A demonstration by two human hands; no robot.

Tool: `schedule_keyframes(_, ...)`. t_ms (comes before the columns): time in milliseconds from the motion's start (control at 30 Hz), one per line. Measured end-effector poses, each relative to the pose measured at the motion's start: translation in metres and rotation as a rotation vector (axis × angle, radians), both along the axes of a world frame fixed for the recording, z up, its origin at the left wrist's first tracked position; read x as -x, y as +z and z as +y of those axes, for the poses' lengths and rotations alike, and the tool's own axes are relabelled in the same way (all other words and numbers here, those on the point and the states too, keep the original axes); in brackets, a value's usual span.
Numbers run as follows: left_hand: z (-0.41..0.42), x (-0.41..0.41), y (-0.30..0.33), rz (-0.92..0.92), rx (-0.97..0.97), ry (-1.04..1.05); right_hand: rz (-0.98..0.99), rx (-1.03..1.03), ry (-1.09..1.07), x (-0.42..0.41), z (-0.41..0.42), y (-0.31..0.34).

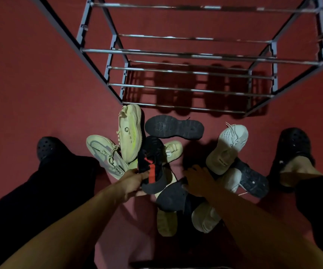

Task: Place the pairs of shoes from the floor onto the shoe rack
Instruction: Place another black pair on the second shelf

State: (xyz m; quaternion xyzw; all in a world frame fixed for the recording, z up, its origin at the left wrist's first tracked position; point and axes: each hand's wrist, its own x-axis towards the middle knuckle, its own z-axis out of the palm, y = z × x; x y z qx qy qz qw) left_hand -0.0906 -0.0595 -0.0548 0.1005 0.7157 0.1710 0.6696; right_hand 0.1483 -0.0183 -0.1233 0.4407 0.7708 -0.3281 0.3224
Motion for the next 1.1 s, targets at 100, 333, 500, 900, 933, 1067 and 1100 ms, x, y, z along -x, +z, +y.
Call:
schedule_keyframes(100, 0.002, -0.002, -0.001, -0.008, -0.013, 0.004, -0.121, -0.005, 0.199, 0.012, 0.013, 0.009)
schedule_keyframes(333, 0.001, 0.007, -0.008, 0.081, -0.060, 0.001, 0.081, 0.024, -0.033, -0.012, 0.020, 0.046)
schedule_keyframes(500, 0.001, 0.003, 0.009, -0.002, -0.054, 0.096, 0.182, -0.219, -0.460, -0.027, 0.027, 0.080)
schedule_keyframes(900, -0.012, 0.001, 0.007, 0.198, 0.020, -0.201, 0.239, -0.087, -0.942, -0.060, 0.017, 0.060)
schedule_keyframes(933, -0.013, 0.001, 0.005, 0.207, 0.002, -0.237, 0.253, -0.100, -0.939, -0.061, 0.012, 0.058)
schedule_keyframes(1067, -0.012, -0.012, 0.005, 0.190, -0.059, -0.347, 0.387, 0.045, -0.799, -0.038, 0.002, 0.054)
schedule_keyframes(1100, -0.014, -0.015, 0.001, 0.160, -0.070, -0.357, 0.397, 0.067, -0.785, -0.032, 0.001, 0.048)
